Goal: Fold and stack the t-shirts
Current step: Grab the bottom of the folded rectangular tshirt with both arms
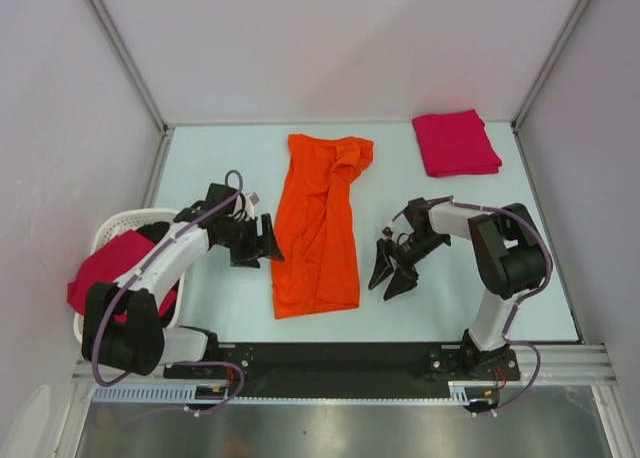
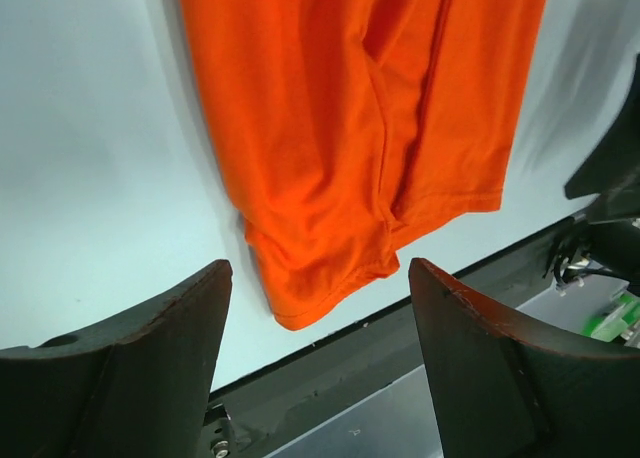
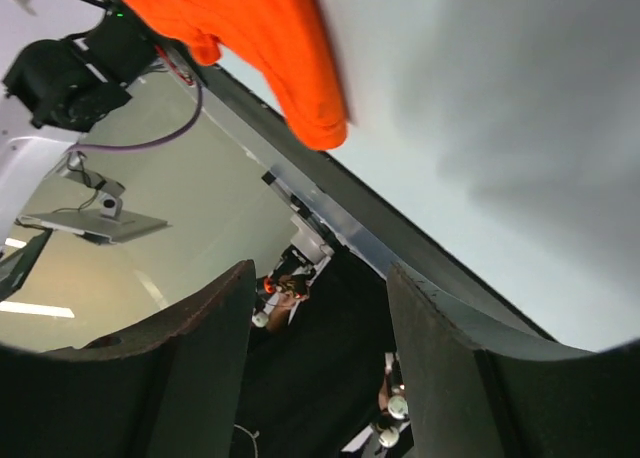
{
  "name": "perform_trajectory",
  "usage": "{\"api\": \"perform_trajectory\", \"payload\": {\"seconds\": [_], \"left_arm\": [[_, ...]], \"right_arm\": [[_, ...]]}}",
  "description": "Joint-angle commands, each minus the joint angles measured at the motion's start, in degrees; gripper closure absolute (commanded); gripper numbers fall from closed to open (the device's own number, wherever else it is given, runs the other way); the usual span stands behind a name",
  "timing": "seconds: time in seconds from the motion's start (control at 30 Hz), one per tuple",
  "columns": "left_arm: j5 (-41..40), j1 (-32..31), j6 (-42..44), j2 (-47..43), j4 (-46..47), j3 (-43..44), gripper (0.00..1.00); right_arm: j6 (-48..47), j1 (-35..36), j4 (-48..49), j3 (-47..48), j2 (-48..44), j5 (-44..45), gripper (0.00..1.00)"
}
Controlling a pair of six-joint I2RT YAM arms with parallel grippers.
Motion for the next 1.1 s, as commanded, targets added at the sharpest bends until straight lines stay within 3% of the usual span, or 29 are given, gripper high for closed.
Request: {"api": "perform_trajectory", "payload": {"seconds": [0.0, 0.27, 0.5, 0.57, 0.67, 0.7, 0.77, 0.8, 1.07], "left_arm": [[3.9, 0.1, 1.2, -0.7, 1.8, 2.9, 0.22], [4.9, 0.1, -1.1, -0.3, 3.1, 5.9, 0.22], [5.0, 0.1, -2.1, -1.4, 3.2, 7.8, 0.22], [5.0, 0.1, -2.5, -1.8, 3.1, 7.8, 0.22], [5.0, 0.1, -3.2, -2.2, 3.1, 7.8, 0.21], [5.0, 0.1, -3.3, -2.4, 3.3, 7.8, 0.21], [4.8, 0.1, -3.9, -2.4, 3.3, 8.1, 0.22], [5.0, 0.1, -4.1, -2.3, 3.3, 8.5, 0.21], [5.4, 0.1, -5.1, -0.4, 4.0, 11.2, 0.22]], "right_arm": [[1.2, 2.6, 3.8, -0.2, 2.4, 1.5, 0.38], [5.3, 10.6, 10.4, 1.7, 9.5, 4.3, 0.36], [4.8, 14.9, 8.8, 7.0, 15.0, 8.4, 0.38], [3.8, 15.4, 8.0, 7.9, 16.9, 8.4, 0.46], [2.9, 16.3, 6.4, 8.8, 18.6, 8.6, 0.70], [2.7, 16.5, 5.7, 8.8, 18.9, 8.6, 0.85], [1.8, 16.7, 4.7, 8.6, 19.1, 8.7, 0.97], [1.5, 17.0, 3.5, 8.5, 19.0, 8.8, 1.00], [-0.6, 17.3, -2.2, 6.2, 15.9, 11.0, 1.00]]}}
